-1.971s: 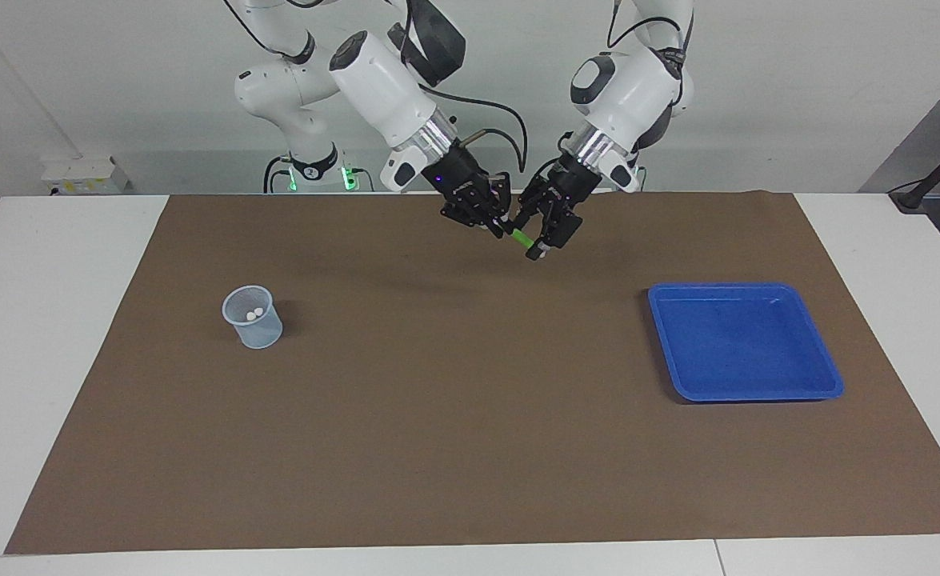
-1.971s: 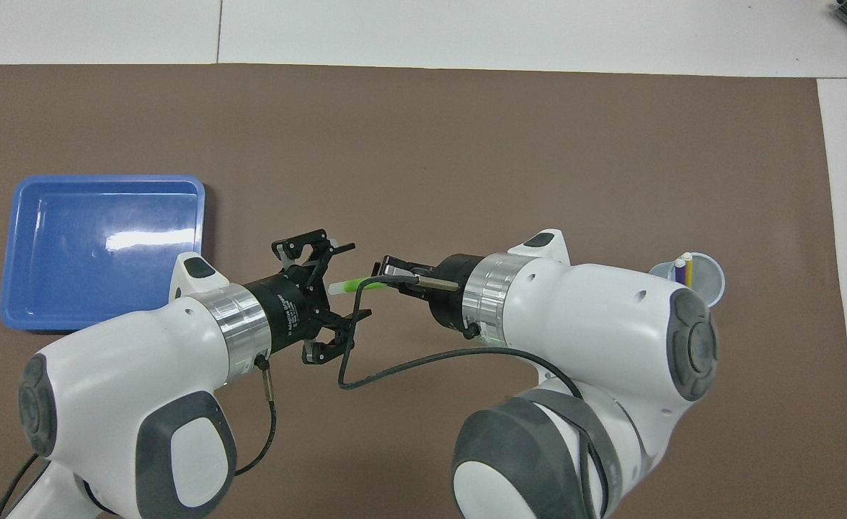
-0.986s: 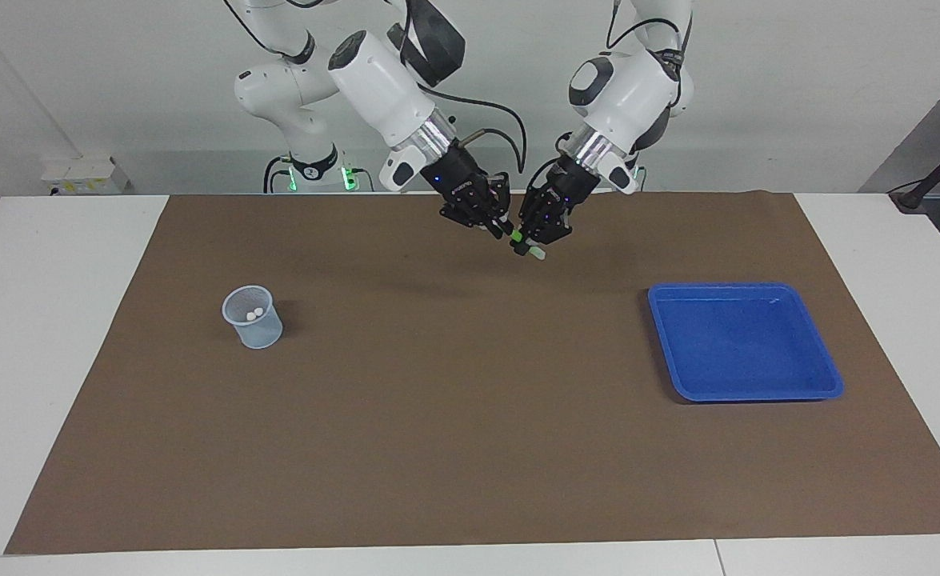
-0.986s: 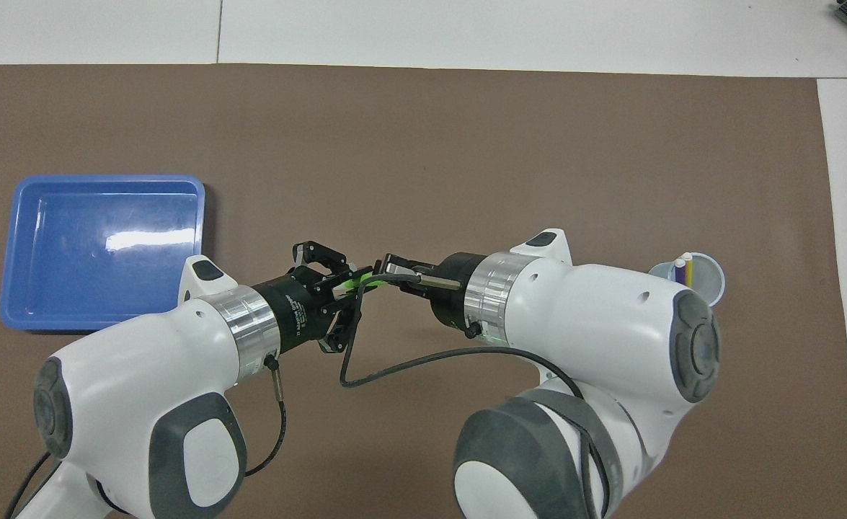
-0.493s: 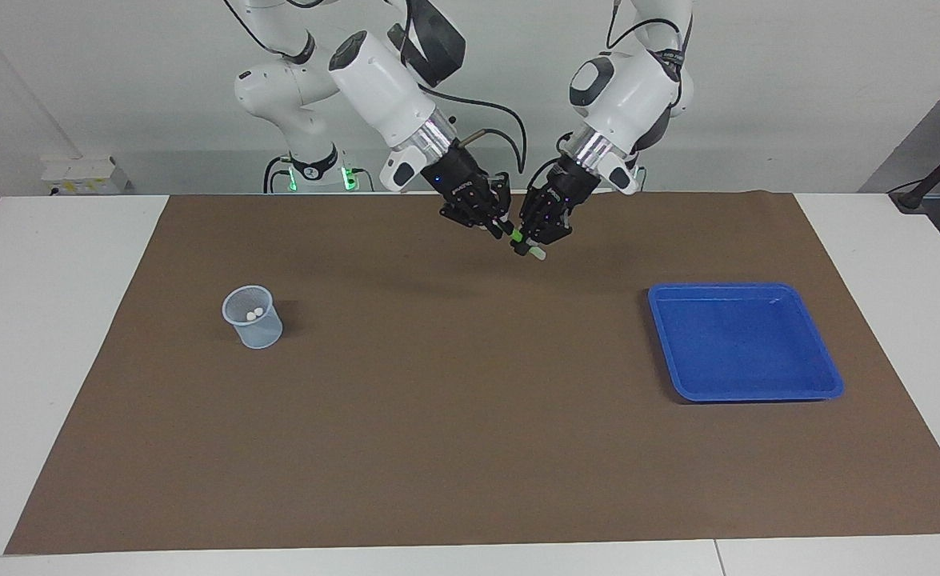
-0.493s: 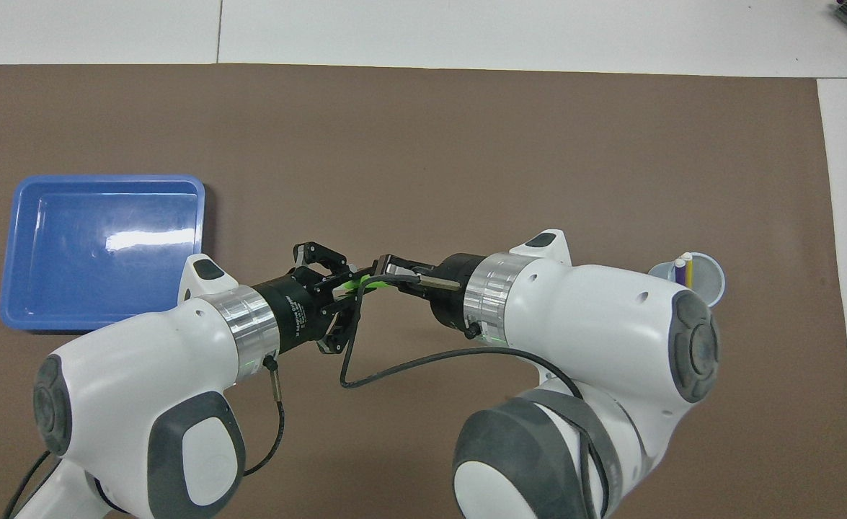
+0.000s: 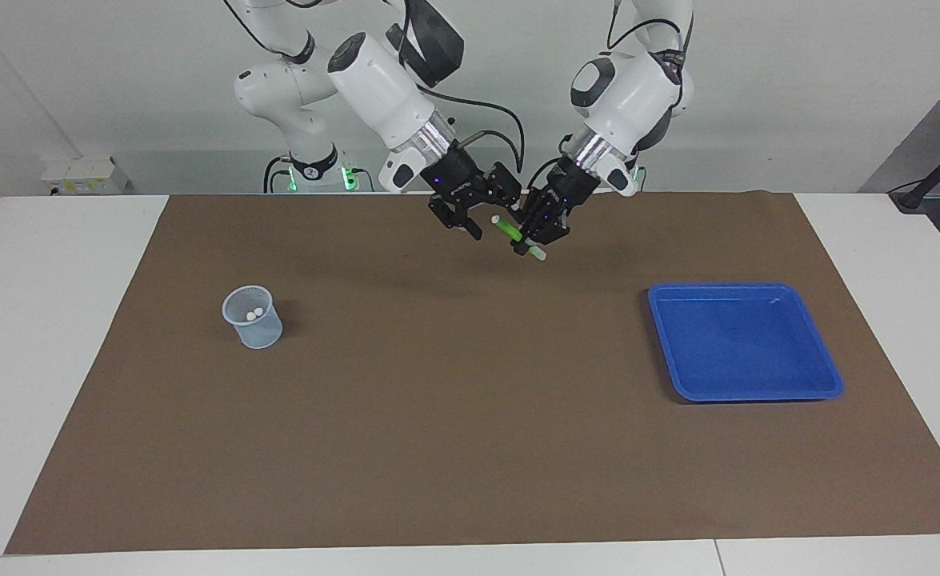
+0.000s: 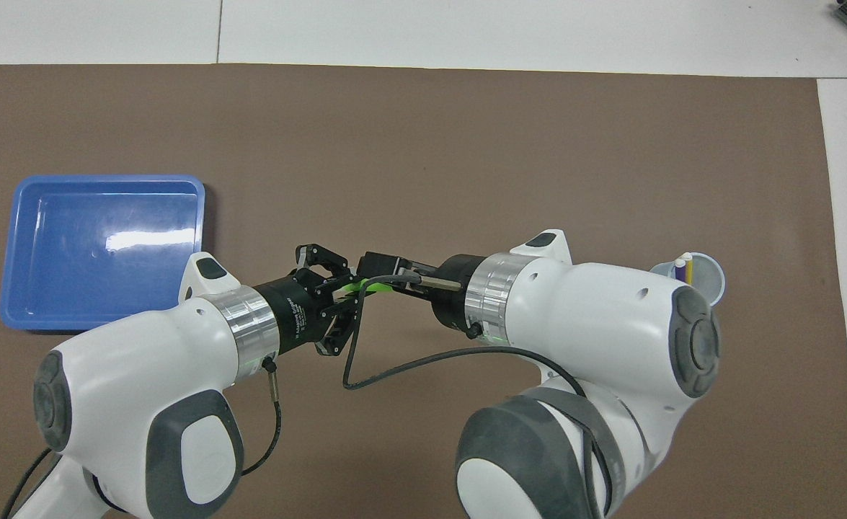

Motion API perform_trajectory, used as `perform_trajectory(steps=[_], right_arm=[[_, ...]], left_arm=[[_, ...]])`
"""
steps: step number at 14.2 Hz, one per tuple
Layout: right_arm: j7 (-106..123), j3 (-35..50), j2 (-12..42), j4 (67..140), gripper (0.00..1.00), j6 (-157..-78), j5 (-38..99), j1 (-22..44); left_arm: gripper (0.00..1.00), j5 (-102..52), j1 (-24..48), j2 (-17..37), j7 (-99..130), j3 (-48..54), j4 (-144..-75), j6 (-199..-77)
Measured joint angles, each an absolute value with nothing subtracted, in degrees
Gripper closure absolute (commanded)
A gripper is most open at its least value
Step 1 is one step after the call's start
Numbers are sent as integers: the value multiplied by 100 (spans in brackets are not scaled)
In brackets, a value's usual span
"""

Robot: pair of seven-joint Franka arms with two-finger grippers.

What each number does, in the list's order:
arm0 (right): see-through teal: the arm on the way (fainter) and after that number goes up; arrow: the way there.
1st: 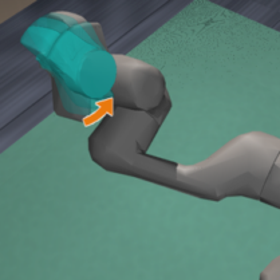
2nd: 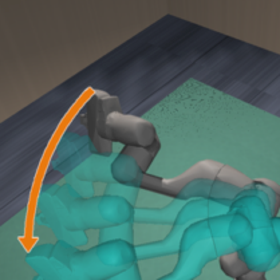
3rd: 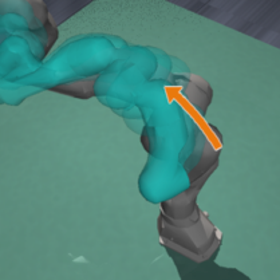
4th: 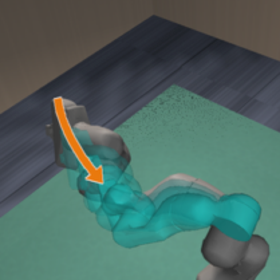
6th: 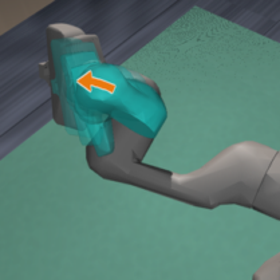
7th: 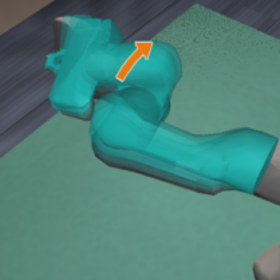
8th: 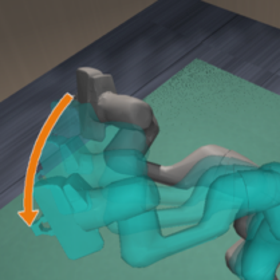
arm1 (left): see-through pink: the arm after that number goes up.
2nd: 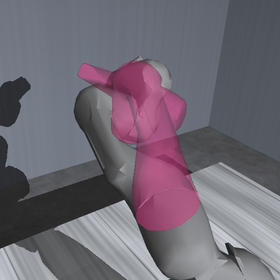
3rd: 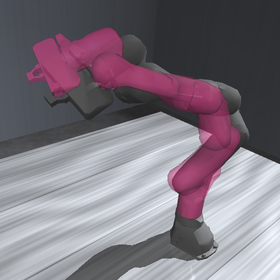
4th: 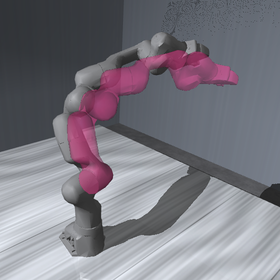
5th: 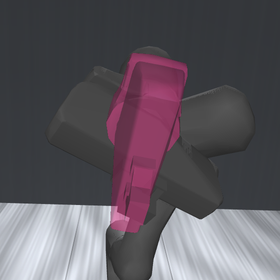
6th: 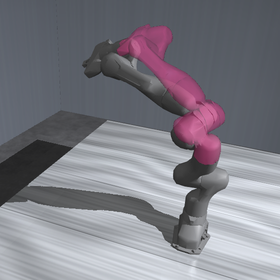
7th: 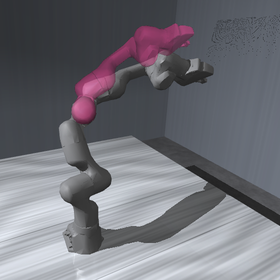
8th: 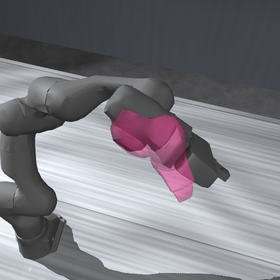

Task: Right arm passes pens to left for tray arrangement
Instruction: 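Move the green pen over the blue tray while the right gripper withdraws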

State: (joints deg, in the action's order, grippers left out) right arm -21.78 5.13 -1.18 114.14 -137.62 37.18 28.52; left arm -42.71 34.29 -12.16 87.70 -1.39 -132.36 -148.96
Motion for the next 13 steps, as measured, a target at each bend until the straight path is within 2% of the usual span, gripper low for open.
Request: perform_trajectory(steps=[4,6,10,13], right_arm=[[-904,466,-232,11400,0,-12362,2594,2321],[-755,461,-306,11398,0,-11906,1847,2205],[-334,467,-364,11410,0,-11600,645,2020],[940,452,-288,11455,0,-11585,269,1390]], left_arm=[[100,-4264,2793,-1293,6424,-185,-13224,-13508],[100,-4046,2343,-1381,5179,-211,-13221,-12747],[100,-2910,2015,-1483,3724,-230,-13218,-12021],[100,-2187,1710,-1490,2514,-231,-13217,-11692]])
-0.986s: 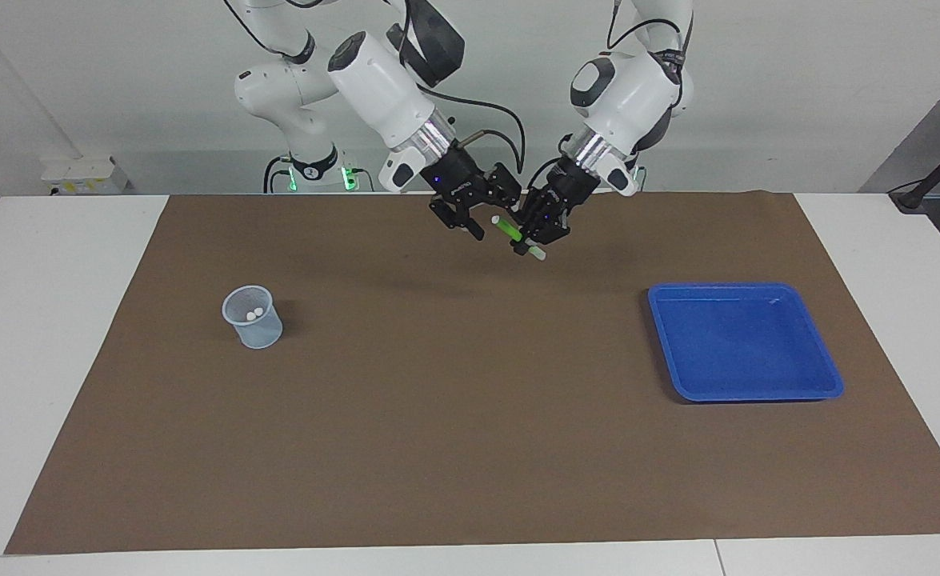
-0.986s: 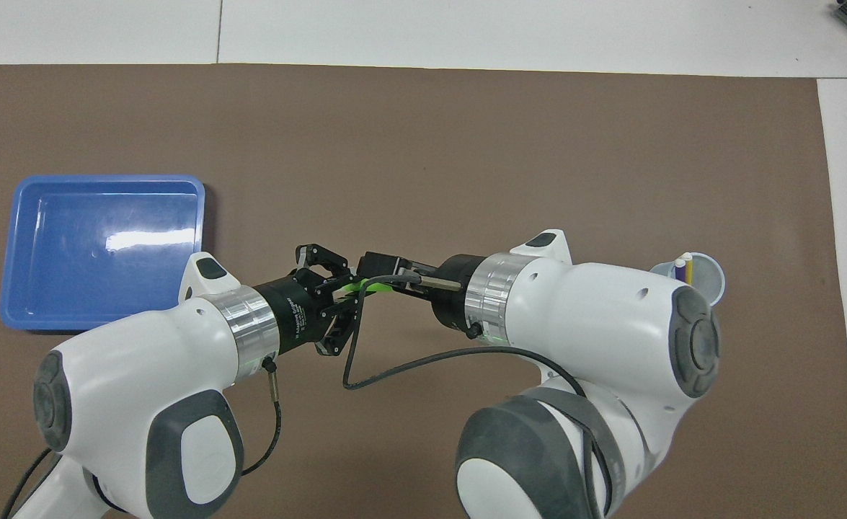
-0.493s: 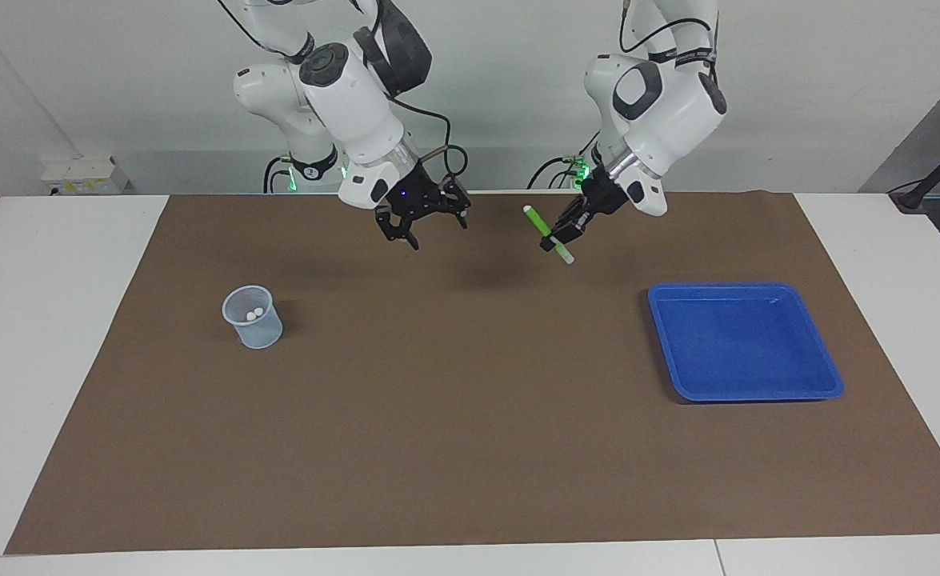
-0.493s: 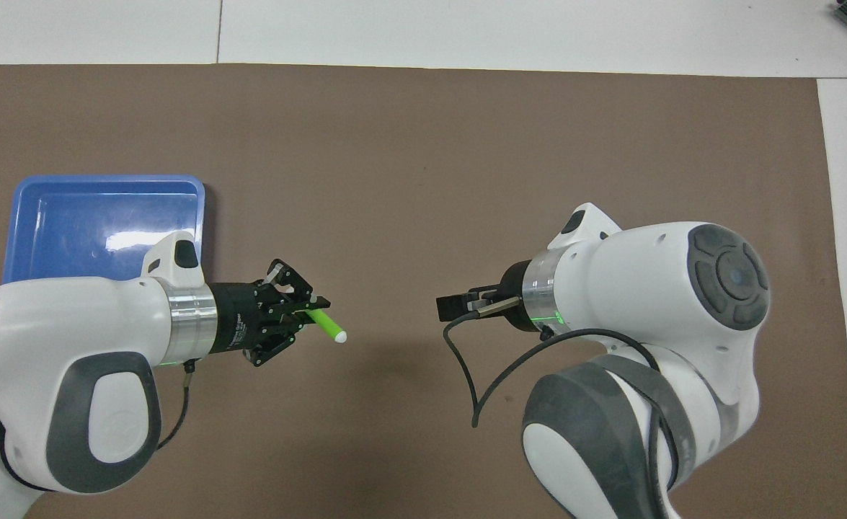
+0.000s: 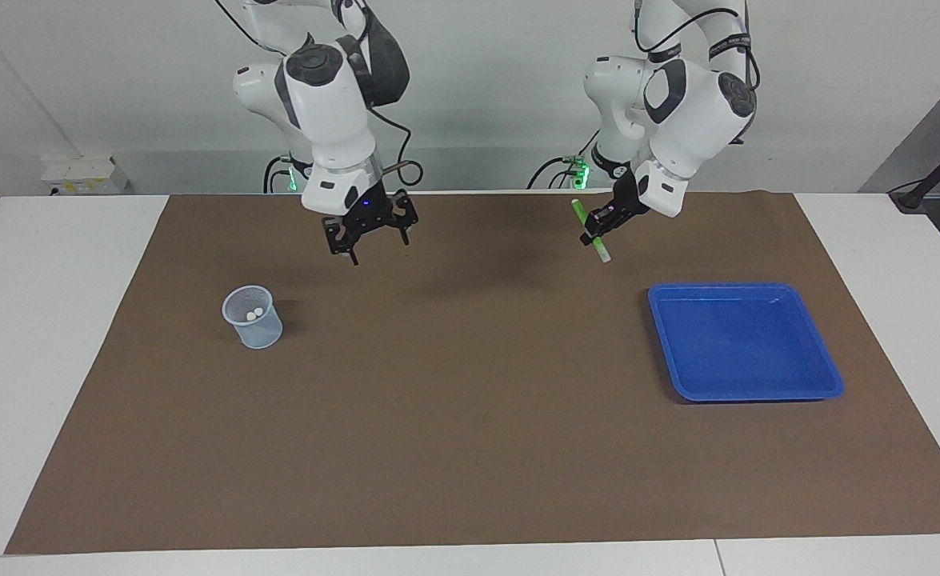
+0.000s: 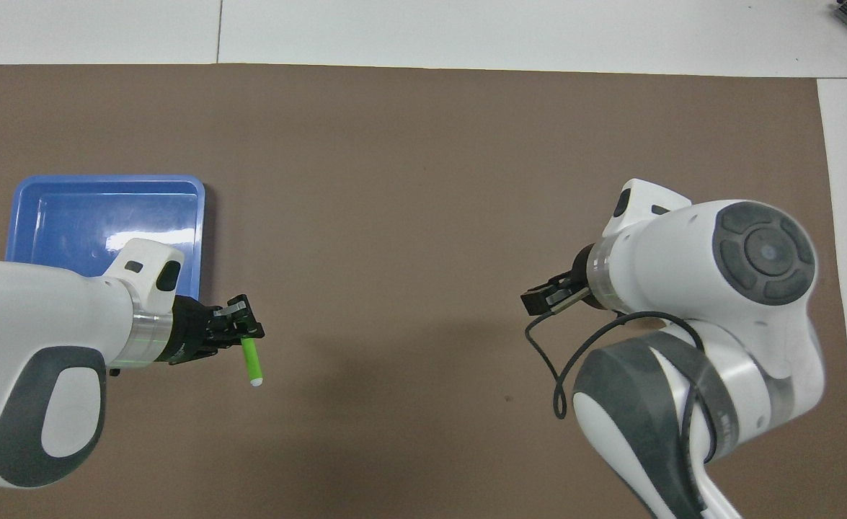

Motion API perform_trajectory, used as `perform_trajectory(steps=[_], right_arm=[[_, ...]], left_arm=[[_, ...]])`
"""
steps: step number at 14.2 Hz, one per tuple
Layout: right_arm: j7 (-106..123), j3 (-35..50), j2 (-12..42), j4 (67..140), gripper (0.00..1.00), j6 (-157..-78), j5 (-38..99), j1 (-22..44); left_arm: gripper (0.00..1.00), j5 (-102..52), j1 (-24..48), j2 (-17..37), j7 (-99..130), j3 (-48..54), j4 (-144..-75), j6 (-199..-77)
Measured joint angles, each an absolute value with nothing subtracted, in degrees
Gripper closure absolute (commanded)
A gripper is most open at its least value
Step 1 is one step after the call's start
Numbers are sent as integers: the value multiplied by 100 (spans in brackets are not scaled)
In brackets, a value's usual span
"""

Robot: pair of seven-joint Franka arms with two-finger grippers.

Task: Right arm passes pens to left for tray arrangement
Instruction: 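Move the green pen over the blue tray while the right gripper withdraws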

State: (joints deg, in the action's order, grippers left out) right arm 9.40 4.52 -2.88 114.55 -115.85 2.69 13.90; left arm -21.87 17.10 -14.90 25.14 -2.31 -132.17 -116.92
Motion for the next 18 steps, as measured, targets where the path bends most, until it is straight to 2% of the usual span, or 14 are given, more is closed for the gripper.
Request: perform_trajectory(steps=[3,7,10,12,18], right_arm=[[1839,438,6,11478,0,-11615,-182,928],[2193,444,424,11490,1,-11870,-269,738],[2845,443,563,11490,5,-12023,-324,468],[3253,442,587,11498,11,-12025,-499,294],[3855,445,586,11722,16,-12023,-677,-82]], left_arm=[[100,-1568,1096,-1490,1077,-244,-13219,-11492],[100,-796,569,-1369,-95,-253,-13227,-11590],[100,-558,419,-995,-332,-248,-13232,-12077],[100,-547,330,-694,-429,-247,-13231,-12412],[100,-515,311,-178,-466,-241,-13172,-13055]])
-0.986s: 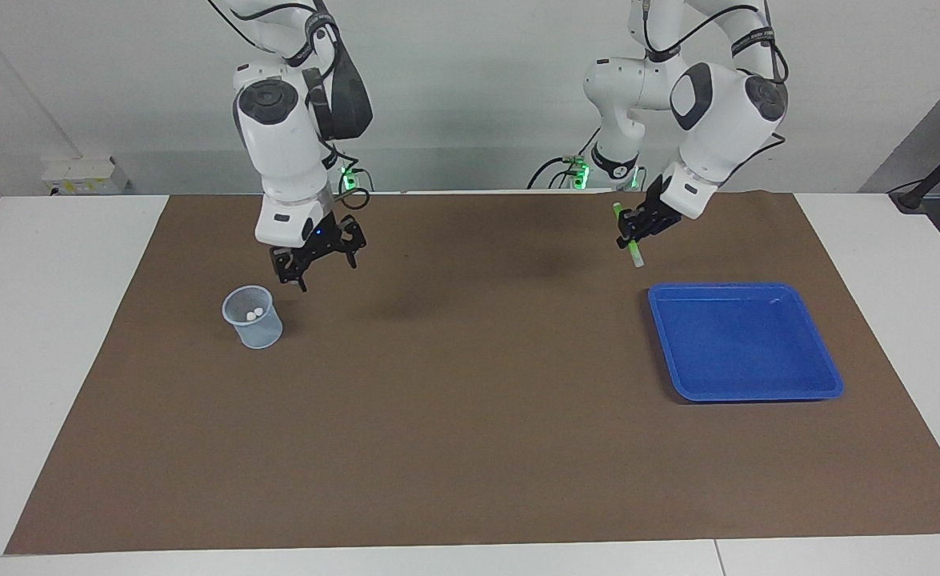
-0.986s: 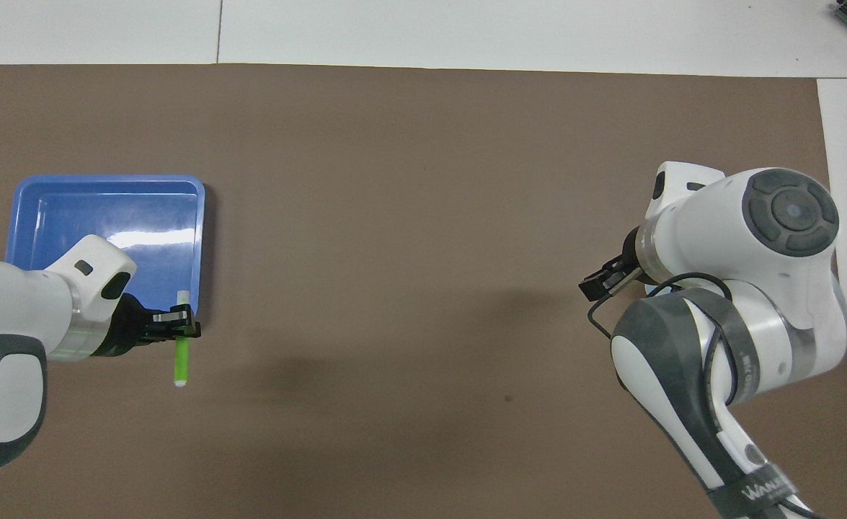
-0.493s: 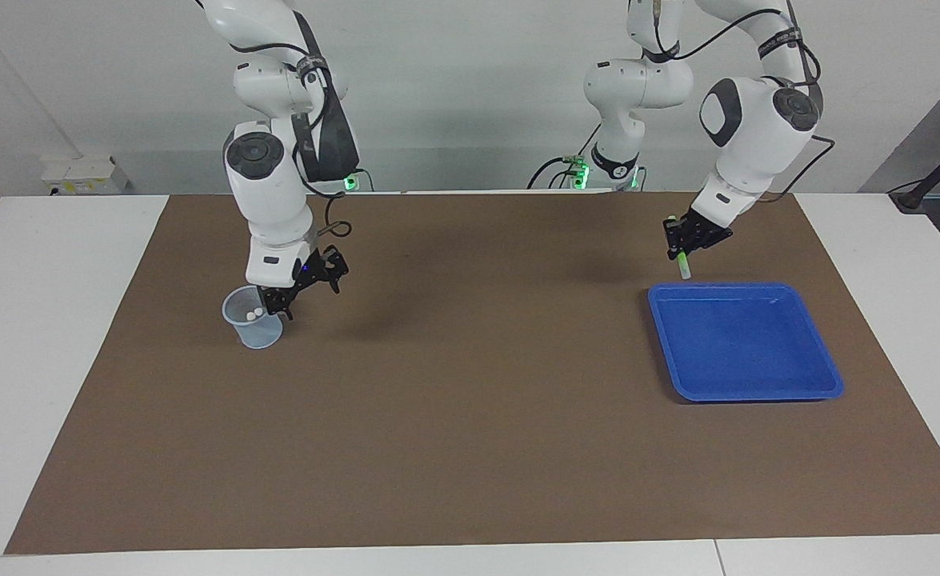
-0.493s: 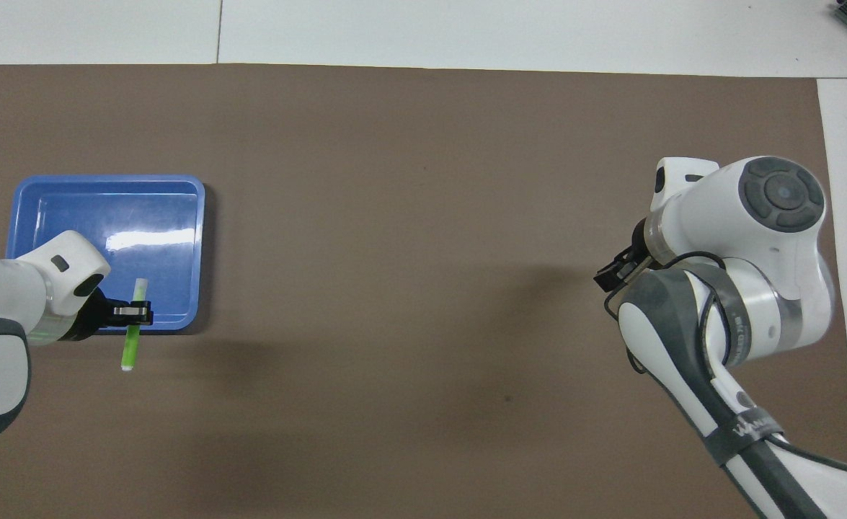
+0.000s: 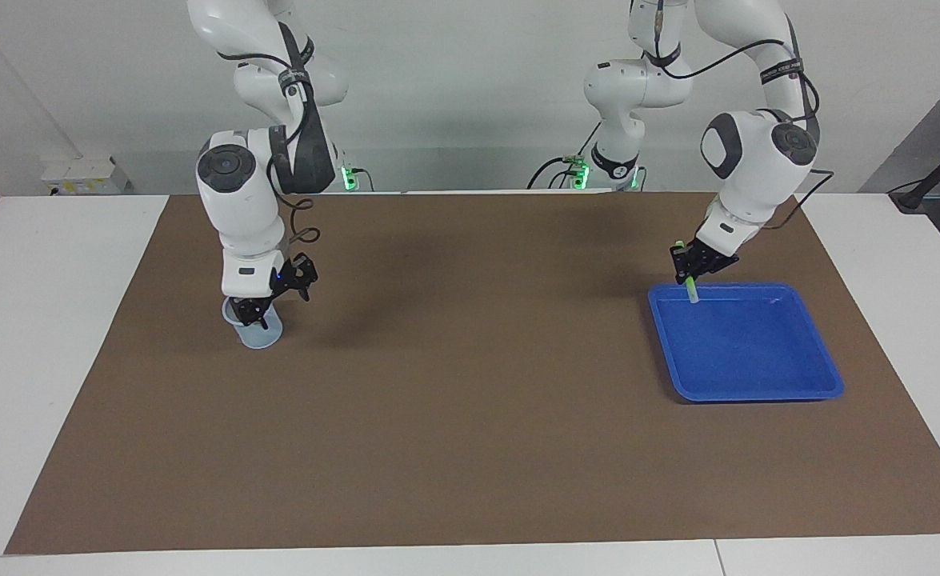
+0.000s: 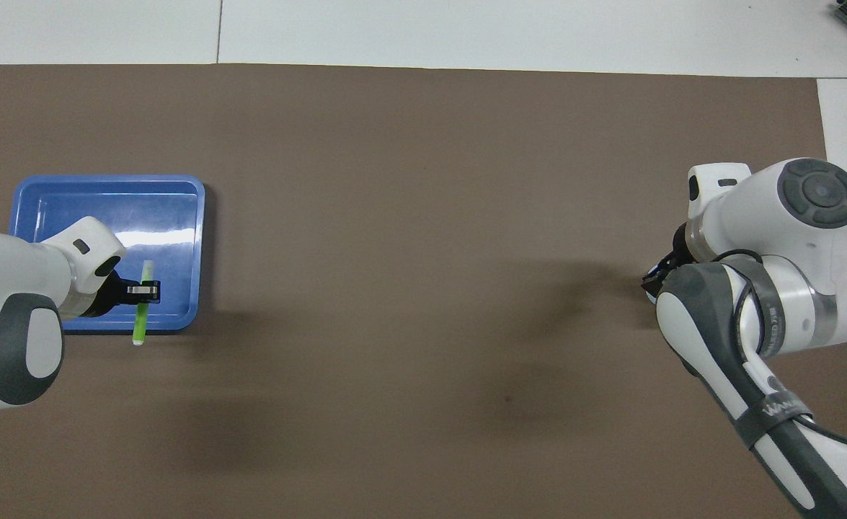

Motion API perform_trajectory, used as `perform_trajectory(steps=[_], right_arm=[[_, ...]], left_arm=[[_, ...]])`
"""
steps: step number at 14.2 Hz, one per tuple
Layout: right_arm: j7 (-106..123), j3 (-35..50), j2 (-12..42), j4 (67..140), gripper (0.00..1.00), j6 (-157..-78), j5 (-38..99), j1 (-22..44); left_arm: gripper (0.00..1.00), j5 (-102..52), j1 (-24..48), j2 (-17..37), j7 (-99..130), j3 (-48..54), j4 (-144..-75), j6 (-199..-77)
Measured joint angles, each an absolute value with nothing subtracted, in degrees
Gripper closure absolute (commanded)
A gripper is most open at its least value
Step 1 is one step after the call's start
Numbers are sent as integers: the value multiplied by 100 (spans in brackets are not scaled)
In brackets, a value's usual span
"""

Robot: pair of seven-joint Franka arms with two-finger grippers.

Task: Right arm passes pens to left for tray arrangement
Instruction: 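Move the green pen over the blue tray while the right gripper withdraws, then lower the green pen into the tray and open the left gripper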

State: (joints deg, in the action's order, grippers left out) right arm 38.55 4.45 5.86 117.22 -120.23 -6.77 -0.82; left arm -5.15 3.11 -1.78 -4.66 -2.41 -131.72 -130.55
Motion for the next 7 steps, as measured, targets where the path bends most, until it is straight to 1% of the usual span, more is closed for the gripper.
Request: perform_trajectory(steps=[2,4,6,7], right_arm=[[3915,446,584,11785,17,-12024,-678,-197],[3934,446,566,11848,21,-12024,-678,-294],[4003,446,556,11881,27,-12024,-678,-361],[4008,447,551,11882,27,-12024,-678,-368]], left_arm=[[100,-478,310,47,-466,-239,-13168,-13351],[100,-472,310,305,-466,-239,-13164,-13640],[100,-470,310,543,-466,-236,-13158,-13896],[100,-470,310,628,-467,-235,-13144,-13999]])
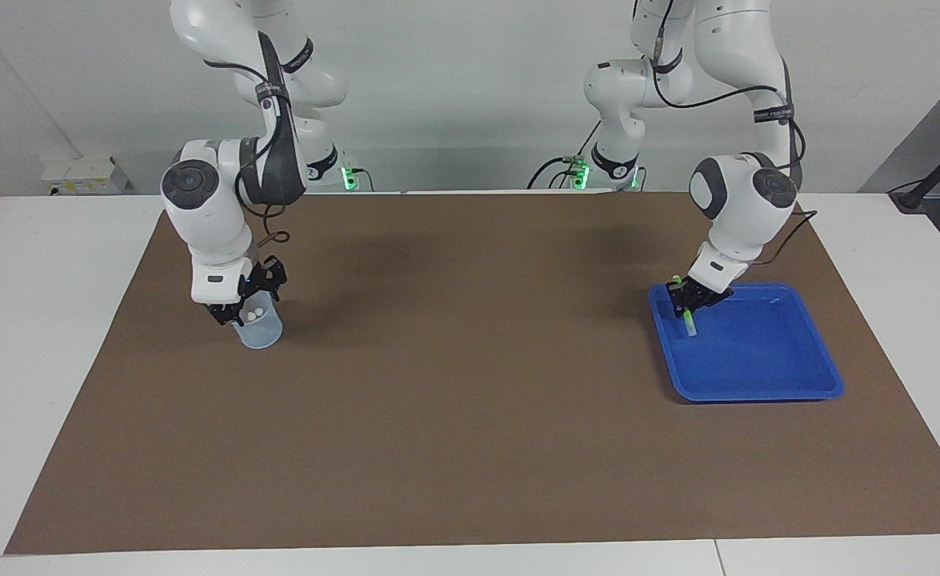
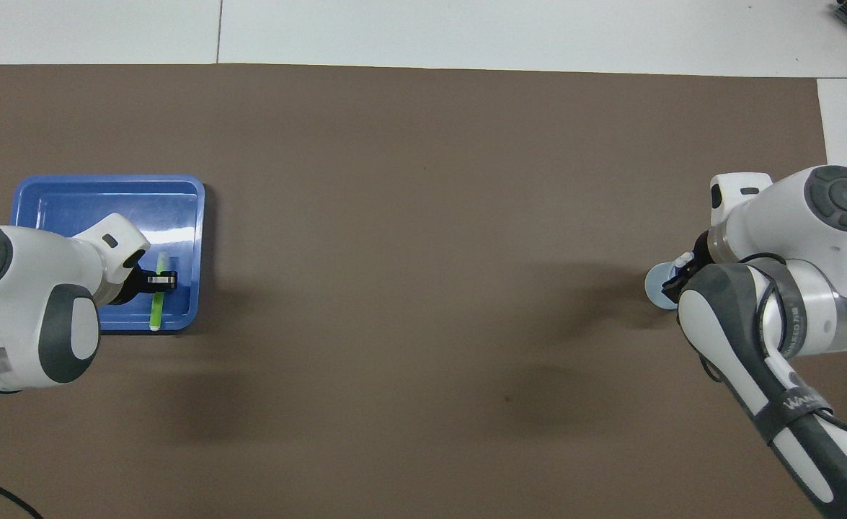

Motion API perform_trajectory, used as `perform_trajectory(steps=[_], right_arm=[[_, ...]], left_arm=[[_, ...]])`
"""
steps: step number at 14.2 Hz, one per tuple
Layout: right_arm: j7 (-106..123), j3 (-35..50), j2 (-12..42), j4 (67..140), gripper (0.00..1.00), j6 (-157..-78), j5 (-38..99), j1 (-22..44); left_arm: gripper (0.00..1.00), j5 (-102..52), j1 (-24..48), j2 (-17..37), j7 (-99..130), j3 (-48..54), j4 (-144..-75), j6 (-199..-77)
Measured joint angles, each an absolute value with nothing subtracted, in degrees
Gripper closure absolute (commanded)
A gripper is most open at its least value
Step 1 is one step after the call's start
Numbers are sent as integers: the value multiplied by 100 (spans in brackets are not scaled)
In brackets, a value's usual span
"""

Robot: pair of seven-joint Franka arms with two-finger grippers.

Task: Right arm passes pens to left for tray arrangement
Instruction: 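Lower the green pen into the tray and open the left gripper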

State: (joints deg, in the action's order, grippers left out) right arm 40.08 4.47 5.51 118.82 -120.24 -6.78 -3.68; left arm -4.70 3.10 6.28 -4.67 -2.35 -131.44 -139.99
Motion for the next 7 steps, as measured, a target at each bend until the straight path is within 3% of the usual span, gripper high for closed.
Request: perform_trajectory(steps=[2,7], right_arm=[[4010,453,530,11882,34,-12024,-680,-368],[4010,463,515,11884,38,-12058,-680,-367]], left_arm=[[100,-469,310,722,-467,-235,-13087,-14122],[100,-466,309,813,-467,-235,-13014,-14220]])
